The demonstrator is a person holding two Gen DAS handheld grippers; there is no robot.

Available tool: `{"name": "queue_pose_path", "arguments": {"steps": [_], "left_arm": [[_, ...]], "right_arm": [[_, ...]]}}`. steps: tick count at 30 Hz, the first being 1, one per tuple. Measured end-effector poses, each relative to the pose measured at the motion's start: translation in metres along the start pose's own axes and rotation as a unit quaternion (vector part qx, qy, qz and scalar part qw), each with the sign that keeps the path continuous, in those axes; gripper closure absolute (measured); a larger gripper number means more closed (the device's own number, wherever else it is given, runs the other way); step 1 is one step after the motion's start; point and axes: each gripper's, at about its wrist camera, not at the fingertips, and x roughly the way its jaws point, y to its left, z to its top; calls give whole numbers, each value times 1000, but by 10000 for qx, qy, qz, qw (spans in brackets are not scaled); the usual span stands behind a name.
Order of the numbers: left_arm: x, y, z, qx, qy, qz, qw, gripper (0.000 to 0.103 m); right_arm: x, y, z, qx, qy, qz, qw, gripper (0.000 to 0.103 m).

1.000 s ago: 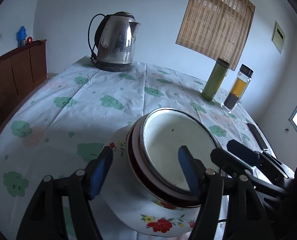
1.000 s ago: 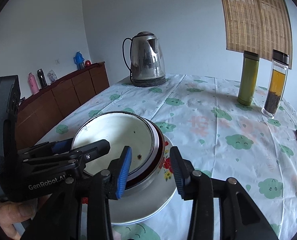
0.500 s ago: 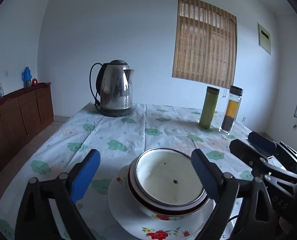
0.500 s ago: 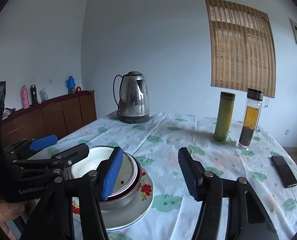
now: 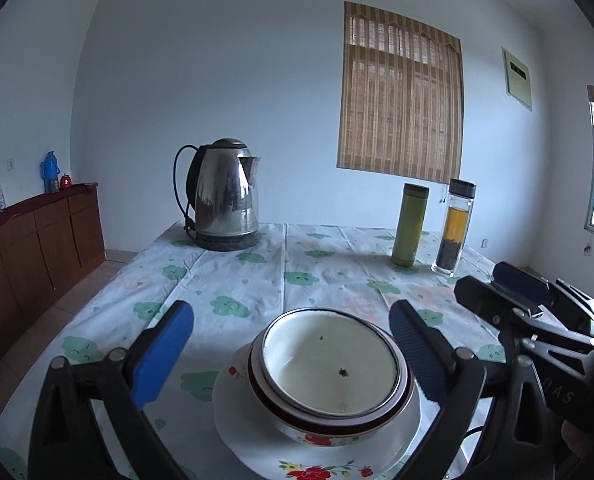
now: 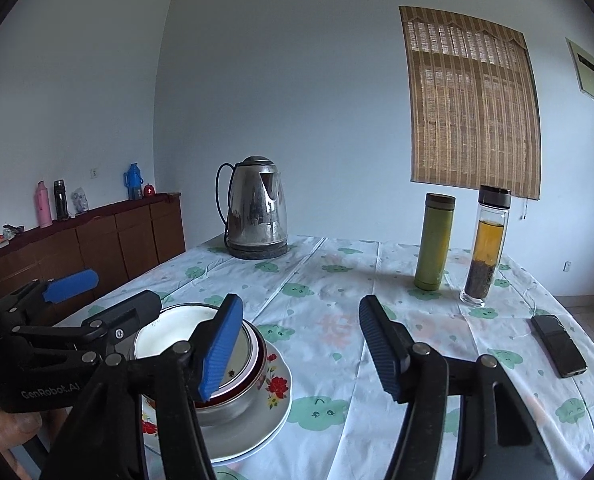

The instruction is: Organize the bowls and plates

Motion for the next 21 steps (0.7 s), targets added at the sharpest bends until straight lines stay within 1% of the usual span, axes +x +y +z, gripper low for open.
{"name": "queue_pose_path", "arguments": {"steps": [12,21], "left_arm": [[2,-3,-2,37,99,-68,9999,3],[4,-3,-2,50,127,-68,9999,3]], "right_arm": [[-5,-2,0,18,-144,-69,9999,40],[-5,-5,0,37,-155,-106,9998,40]]}}
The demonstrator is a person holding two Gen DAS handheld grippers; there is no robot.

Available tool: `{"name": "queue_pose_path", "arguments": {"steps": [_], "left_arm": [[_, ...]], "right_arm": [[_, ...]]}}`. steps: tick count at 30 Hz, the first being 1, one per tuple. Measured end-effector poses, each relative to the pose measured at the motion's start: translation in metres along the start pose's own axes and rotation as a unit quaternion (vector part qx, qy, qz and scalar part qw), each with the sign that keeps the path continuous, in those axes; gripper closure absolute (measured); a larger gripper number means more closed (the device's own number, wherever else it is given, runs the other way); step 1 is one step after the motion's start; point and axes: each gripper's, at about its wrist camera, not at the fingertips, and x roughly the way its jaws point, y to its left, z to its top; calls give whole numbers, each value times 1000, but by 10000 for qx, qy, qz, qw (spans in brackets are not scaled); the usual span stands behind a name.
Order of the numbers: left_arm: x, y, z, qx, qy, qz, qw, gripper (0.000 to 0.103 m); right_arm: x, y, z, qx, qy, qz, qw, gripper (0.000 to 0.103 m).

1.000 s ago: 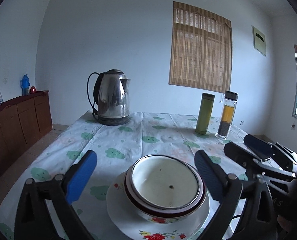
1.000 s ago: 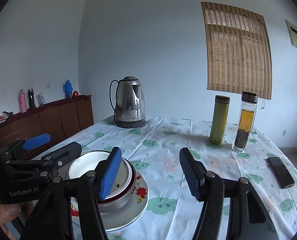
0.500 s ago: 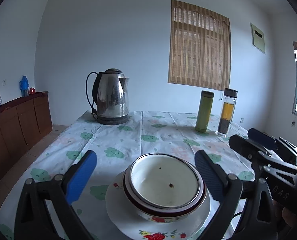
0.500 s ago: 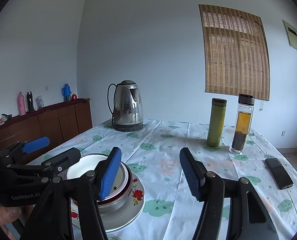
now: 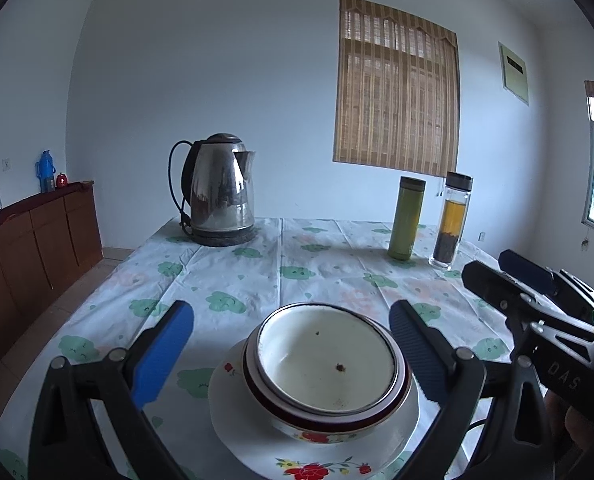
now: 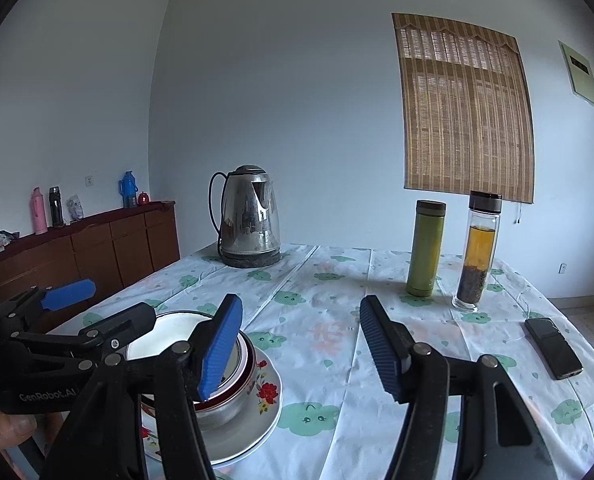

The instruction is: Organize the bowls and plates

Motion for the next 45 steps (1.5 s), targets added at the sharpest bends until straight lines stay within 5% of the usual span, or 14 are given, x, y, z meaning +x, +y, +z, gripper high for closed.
{"name": "queue_pose_path", "arguments": {"steps": [22,45], "left_arm": [[4,-2,-1,67,128,48,9999,3],[-4,-6,2,272,-154,113,9994,0]], "right_arm": [[-2,-3,-1,-53,-2,-43,10000,40],[-2,-4,0,-76,-25,-101,9999,39]]}}
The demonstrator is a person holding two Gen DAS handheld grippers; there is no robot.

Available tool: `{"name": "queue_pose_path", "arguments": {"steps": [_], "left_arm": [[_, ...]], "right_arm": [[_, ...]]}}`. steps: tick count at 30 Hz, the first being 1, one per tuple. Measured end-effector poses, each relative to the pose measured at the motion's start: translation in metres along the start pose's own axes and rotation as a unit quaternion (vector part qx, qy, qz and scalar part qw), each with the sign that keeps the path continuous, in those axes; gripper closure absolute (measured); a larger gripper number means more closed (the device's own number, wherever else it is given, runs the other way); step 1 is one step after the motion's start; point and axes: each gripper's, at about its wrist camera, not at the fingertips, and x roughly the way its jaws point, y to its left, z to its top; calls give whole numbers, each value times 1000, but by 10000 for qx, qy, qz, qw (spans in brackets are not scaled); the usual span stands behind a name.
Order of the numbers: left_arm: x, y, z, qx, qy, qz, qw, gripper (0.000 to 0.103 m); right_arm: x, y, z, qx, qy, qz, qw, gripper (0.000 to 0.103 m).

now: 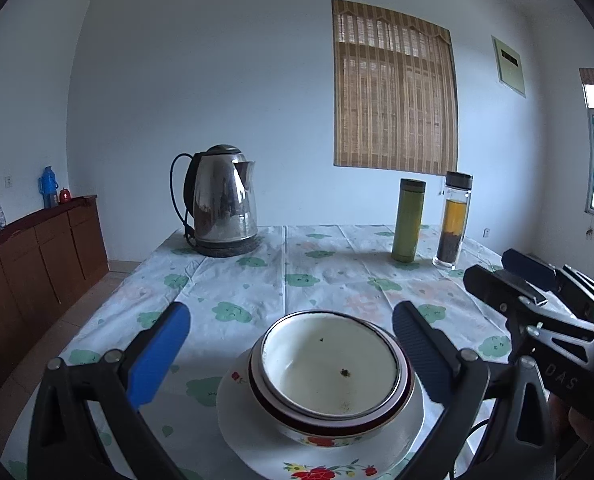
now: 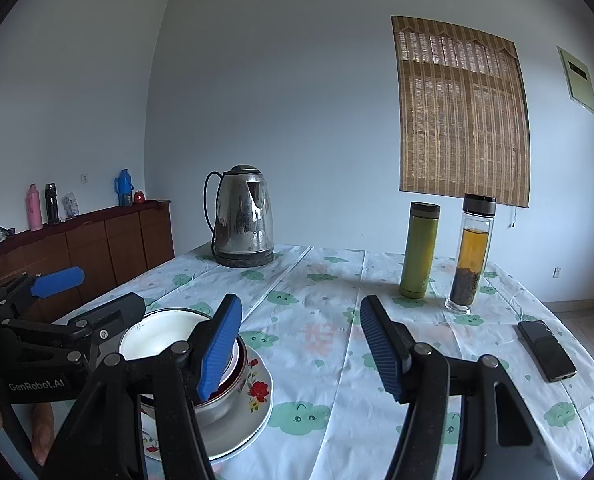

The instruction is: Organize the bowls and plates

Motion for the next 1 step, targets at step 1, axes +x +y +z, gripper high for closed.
{"name": "queue_pose_path", "arguments": {"steps": [1], "left_arm": [[0,-2,0,39,-2,3,10000,0]], "right_arm": [[0,0,0,-6,6,-3,10000,39]]}}
